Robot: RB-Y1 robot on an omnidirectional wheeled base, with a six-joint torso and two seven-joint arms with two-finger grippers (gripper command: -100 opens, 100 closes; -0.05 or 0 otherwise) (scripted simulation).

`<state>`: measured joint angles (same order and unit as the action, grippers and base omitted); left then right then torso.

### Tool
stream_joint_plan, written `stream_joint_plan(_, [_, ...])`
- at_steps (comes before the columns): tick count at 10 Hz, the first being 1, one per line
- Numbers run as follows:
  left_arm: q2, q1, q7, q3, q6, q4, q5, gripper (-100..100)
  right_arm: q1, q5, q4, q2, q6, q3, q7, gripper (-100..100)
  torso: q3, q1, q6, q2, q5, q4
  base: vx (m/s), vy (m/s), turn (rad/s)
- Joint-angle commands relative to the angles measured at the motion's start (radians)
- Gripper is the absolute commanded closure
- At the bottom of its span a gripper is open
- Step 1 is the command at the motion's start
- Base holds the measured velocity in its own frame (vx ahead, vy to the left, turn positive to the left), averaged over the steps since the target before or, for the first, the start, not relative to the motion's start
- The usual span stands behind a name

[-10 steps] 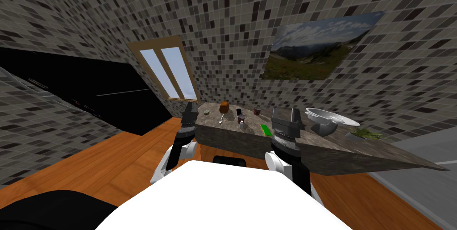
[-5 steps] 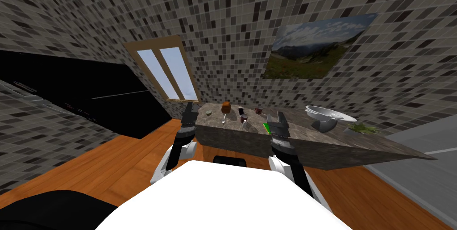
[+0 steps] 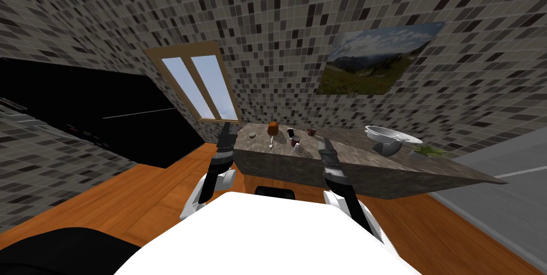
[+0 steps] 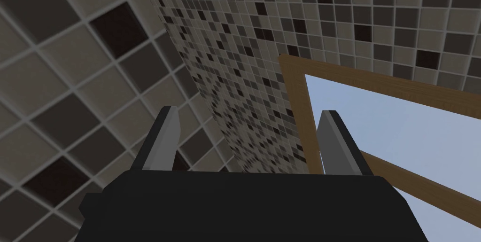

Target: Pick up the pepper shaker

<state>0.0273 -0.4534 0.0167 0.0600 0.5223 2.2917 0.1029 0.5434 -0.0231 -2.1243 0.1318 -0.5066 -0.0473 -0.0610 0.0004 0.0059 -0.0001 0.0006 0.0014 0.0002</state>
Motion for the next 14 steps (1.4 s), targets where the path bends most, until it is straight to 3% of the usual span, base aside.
stream_joint_plan(1, [0.0, 0.0, 0.0, 0.0, 0.0, 0.0, 0.0, 0, -0.005, -0.026, 0.04, 0.008, 0.028, -0.013, -0.023, -100, 0.0, 0.0, 0.0, 0.0, 0.0, 0.0, -0.002, 0.093, -0.028])
stream_joint_plan(3, [0.0, 0.0, 0.0, 0.0, 0.0, 0.0, 0.0, 0, -0.005, -0.071, 0.095, 0.023, 0.068, -0.035, -0.063, -100, -0.001, 0.003, 0.0, -0.001, 0.0, 0.0, -0.005, 0.151, -0.055])
stream_joint_plan(6, [0.0, 0.0, 0.0, 0.0, 0.0, 0.0, 0.0, 0, -0.006, -0.094, 0.14, 0.031, 0.088, -0.047, -0.084, -100, 0.0, 0.002, 0.0, 0.0, 0.001, 0.0, -0.015, 0.11, -0.022])
stream_joint_plan(14, [0.0, 0.0, 0.0, 0.0, 0.0, 0.0, 0.0, 0, -0.047, -0.274, 0.422, 0.122, 0.232, -0.131, -0.265, -100, 0.0, 0.005, 0.0, 0.0, 0.001, 0.0, -0.005, 0.155, -0.027])
